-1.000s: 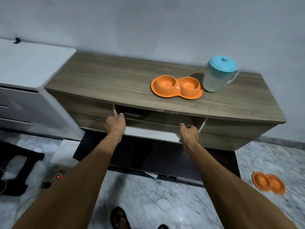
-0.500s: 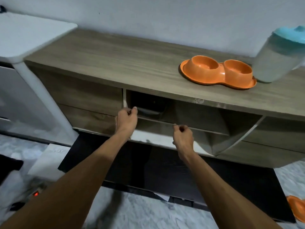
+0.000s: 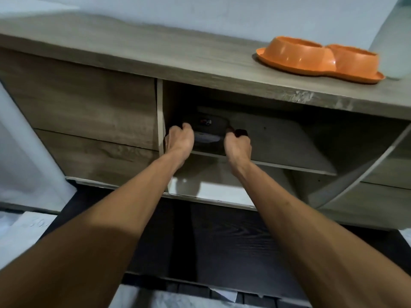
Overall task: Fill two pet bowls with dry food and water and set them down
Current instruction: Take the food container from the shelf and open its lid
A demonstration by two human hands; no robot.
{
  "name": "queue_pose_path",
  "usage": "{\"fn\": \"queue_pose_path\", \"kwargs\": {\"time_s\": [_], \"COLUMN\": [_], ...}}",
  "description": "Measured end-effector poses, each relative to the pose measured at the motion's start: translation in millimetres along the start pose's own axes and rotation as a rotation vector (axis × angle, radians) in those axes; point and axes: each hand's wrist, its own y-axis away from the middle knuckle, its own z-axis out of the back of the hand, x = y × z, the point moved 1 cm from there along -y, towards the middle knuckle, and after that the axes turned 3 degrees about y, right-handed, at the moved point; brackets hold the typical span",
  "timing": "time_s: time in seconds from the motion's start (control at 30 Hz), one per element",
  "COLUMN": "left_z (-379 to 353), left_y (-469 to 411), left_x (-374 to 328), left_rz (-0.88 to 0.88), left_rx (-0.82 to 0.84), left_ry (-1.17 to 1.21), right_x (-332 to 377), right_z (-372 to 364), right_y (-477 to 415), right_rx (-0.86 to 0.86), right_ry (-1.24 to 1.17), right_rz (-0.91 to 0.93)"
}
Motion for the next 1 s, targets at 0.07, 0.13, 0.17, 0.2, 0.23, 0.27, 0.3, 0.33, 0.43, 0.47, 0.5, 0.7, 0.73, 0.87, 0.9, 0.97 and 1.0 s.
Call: {"fn": "queue_pose_path", "kwargs": {"time_s": [0.07, 0.13, 0.17, 0.2, 0.23, 0.27, 0.3, 0.33, 0.43, 0.47, 0.5, 0.7, 0.73, 0.87, 0.9, 0.97, 1.0], "left_z": [-5, -9, -9, -9, -8, -6, -5, -3, 4, 8, 13, 50, 56, 76, 81, 89, 93], "left_y": [-5, -8, -10, -12, -13, -14, -13, -10, 5, 15, 27, 107, 122, 182, 195, 219, 230], "left_x": [3, 6, 7, 9, 10, 10, 11, 12, 14, 13, 12, -10, -19, -60, -72, -99, -115], "left_rz": [0.005, 0.008, 0.011, 0.016, 0.021, 0.022, 0.021, 0.018, 0.029, 0.044, 0.066, 0.203, 0.206, 0.237, 0.247, 0.252, 0.255], "left_rx": [-0.014, -0.020, -0.025, -0.024, -0.025, -0.028, -0.039, -0.056, -0.075, -0.075, -0.082, -0.117, -0.126, -0.144, -0.150, -0.165, -0.169], "left_ry": [0.048, 0.088, 0.108, 0.133, 0.153, 0.165, 0.161, 0.153, 0.169, 0.183, 0.191, 0.104, 0.099, 0.099, 0.096, 0.099, 0.102], "right_x": [-3, -6, -8, -9, -10, -10, -9, -9, -9, -7, -6, 18, 27, 65, 76, 100, 111], "right_z": [-7, -11, -12, -12, -12, -12, -10, -9, -7, -4, -1, 45, 56, 100, 111, 133, 143], "right_y": [-5, -8, -8, -9, -7, -6, -4, -1, 21, 32, 42, 113, 125, 163, 171, 186, 192], "right_rx": [0.015, 0.033, 0.040, 0.047, 0.056, 0.062, 0.067, 0.072, 0.078, 0.078, 0.074, 0.111, 0.112, 0.135, 0.140, 0.145, 0.151], "right_ry": [-0.022, -0.026, -0.021, -0.017, -0.013, -0.011, -0.012, -0.012, -0.011, -0.014, -0.013, 0.000, -0.003, -0.018, -0.022, -0.029, -0.037], "right_rz": [-0.013, -0.023, -0.029, -0.032, -0.031, -0.028, -0.025, -0.026, -0.054, -0.068, -0.081, -0.170, -0.179, -0.195, -0.201, -0.211, -0.214]}}
